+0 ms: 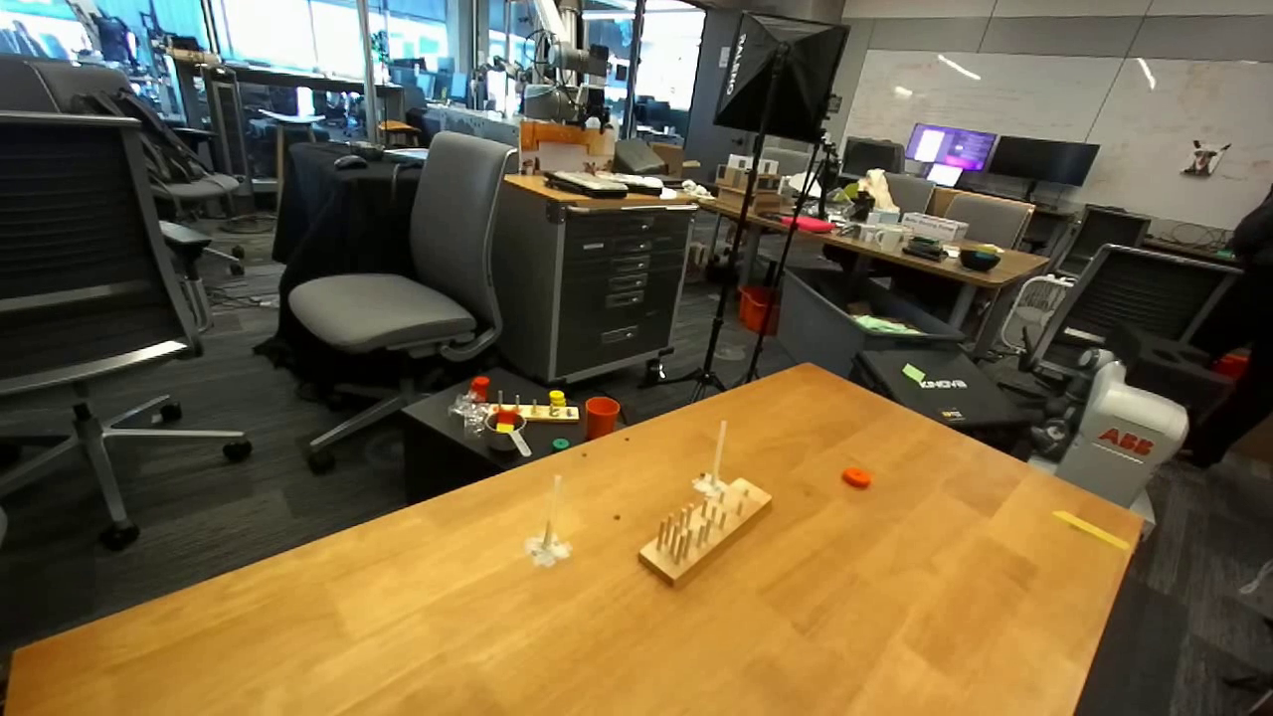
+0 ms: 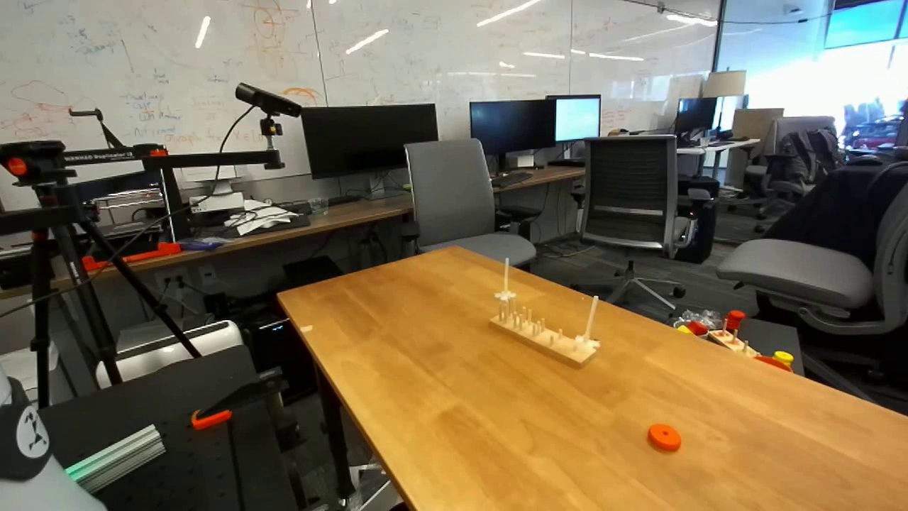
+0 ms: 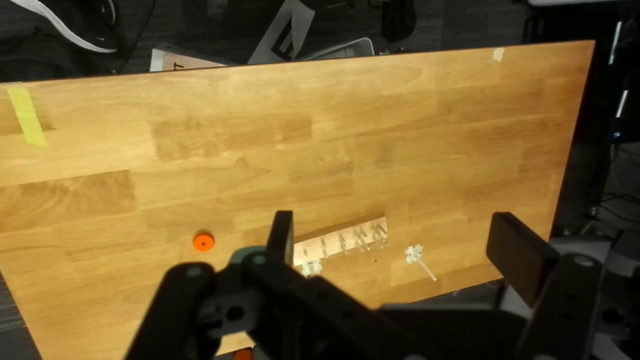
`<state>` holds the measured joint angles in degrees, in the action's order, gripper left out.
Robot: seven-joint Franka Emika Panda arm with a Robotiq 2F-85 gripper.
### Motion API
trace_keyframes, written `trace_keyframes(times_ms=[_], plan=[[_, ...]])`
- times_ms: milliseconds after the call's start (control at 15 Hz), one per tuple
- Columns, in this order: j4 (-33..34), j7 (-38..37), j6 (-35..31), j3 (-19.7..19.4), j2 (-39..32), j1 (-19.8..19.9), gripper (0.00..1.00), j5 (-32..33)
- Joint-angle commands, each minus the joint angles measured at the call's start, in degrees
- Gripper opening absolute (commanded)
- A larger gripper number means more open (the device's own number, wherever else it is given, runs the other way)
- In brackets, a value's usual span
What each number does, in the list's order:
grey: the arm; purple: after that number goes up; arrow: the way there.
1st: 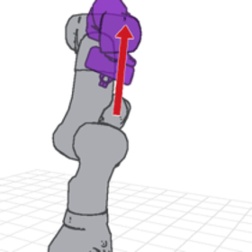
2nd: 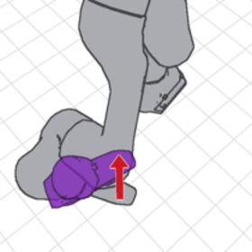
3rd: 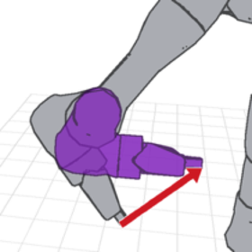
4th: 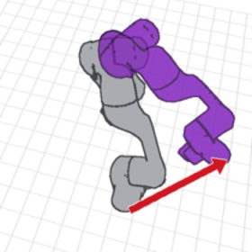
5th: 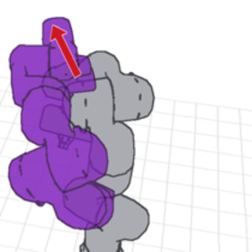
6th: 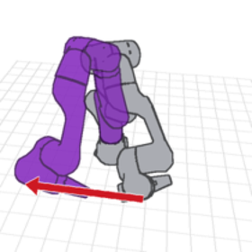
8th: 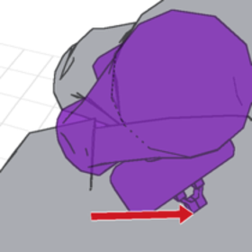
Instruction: Put the orange disc on the wooden stand
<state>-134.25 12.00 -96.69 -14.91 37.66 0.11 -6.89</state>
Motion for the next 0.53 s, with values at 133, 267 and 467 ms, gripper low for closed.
trace_keyframes(times_ms=[133,267,467], plan=[[4.75,-0.03,-12.52,1.19,-16.46,1.54,1.00,-0.50],[7.38,-0.92,-18.02,1.15,-23.54,1.75,1.00,-0.67],[12.63,-3.77,-23.90,-0.90,-34.70,0.97,1.00,-0.47]])
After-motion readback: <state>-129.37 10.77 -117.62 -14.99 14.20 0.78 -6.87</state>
